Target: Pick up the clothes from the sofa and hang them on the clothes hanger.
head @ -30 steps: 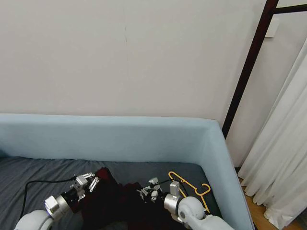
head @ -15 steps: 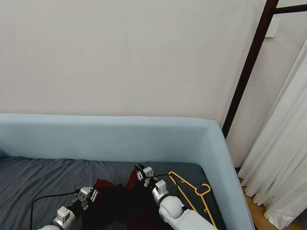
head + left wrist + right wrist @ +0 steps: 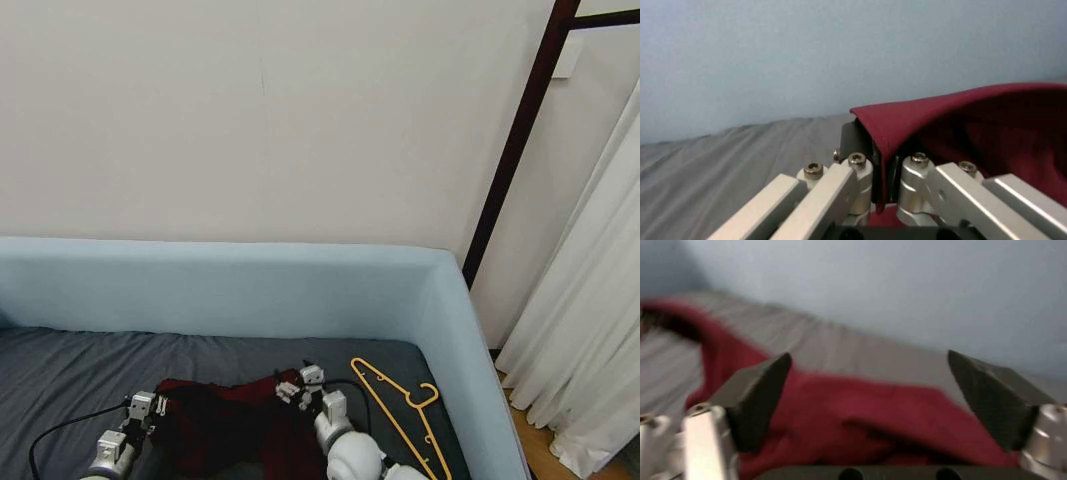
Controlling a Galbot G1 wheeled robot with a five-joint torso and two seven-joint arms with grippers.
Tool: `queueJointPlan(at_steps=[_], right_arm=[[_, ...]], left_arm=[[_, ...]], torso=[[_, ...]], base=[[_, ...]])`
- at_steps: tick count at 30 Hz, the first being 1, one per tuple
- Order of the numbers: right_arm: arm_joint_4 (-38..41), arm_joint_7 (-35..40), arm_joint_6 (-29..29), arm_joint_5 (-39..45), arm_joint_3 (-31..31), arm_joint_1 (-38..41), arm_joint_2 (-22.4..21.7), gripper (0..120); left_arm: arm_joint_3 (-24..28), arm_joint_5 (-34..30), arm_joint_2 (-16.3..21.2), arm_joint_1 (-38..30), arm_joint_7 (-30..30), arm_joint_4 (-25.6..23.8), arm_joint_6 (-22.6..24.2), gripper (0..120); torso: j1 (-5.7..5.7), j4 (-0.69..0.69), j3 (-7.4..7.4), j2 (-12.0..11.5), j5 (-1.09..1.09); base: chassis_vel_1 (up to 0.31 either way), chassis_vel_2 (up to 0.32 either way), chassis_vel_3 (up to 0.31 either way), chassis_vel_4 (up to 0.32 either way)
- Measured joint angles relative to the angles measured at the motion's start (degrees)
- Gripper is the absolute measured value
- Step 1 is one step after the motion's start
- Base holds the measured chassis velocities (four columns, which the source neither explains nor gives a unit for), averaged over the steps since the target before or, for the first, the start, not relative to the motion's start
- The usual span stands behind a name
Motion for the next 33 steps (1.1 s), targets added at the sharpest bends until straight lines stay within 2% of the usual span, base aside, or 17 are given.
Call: queueJointPlan(at_steps=[3,9,19,25,33], right_arm=[[-2.5,0.6,-0.4,-5.0,-1.7,-1.3,1.1,100],[-6.5,2.8,1.2,-8.9,-2.9,-2.7,3.1,100],[-12.7,8.9,4.4,-17.5,-1.3,-6.1,9.3,100],[-16.5,11.0,7.7,-18.7,-0.1,-6.1,13.0,100],[-22.6,12.2,13.2,-19.0,1.5,-5.4,17.5,100]], left_arm=[[0.0,-0.5,-0.2,0.2,0.0,-1.4,0.0,1],[0.1,-1.3,-0.5,1.0,0.0,-5.0,0.0,1],[-0.1,-4.1,-0.3,2.8,-0.6,-12.9,2.5,1],[-0.4,-5.4,-0.1,3.5,-0.7,-15.9,2.6,1],[-0.1,-7.1,-0.3,3.6,-0.3,-17.2,2.2,1]], torso=[[0.0,-0.04,0.0,0.0,0.0],[0.0,-0.04,0.0,0.0,0.0],[0.0,-0.03,0.0,0.0,-0.01],[0.0,-0.02,0.0,0.0,-0.01],[0.0,-0.02,0.0,0.0,-0.02]], base=[[0.0,0.0,0.0,0.0],[0.0,0.0,0.0,0.0],[0.0,0.0,0.0,0.0],[0.0,0.0,0.0,0.0],[0.0,0.0,0.0,0.0]])
